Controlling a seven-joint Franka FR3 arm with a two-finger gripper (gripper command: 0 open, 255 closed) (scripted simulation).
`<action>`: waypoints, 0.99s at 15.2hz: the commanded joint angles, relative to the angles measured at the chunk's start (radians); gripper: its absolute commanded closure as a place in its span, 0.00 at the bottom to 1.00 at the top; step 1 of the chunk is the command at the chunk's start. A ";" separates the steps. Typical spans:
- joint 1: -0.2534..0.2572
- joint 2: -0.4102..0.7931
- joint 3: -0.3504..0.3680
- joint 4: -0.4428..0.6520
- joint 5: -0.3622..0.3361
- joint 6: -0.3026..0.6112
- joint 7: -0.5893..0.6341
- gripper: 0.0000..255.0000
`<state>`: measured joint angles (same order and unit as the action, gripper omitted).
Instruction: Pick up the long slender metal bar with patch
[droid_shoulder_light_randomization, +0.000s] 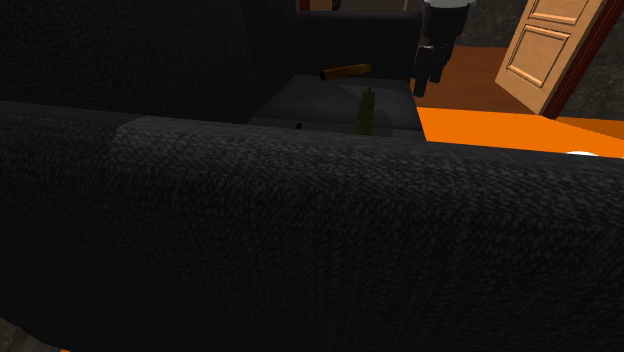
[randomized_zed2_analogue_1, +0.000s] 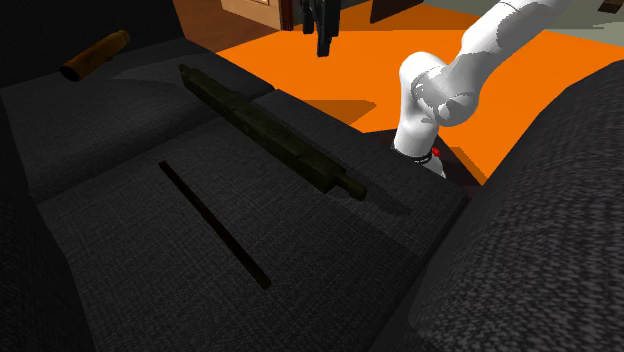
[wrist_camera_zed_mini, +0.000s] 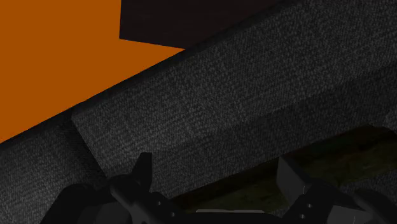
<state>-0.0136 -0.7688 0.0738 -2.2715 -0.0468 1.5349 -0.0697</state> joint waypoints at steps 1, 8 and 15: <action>0.000 0.000 0.000 0.000 0.000 0.000 0.000 0.00; -0.038 0.161 0.152 0.047 0.136 0.063 0.354 0.00; -0.082 0.386 0.281 0.164 0.217 0.149 0.695 0.00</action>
<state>-0.0885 -0.4209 0.3368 -2.1245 0.1607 1.6650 0.5708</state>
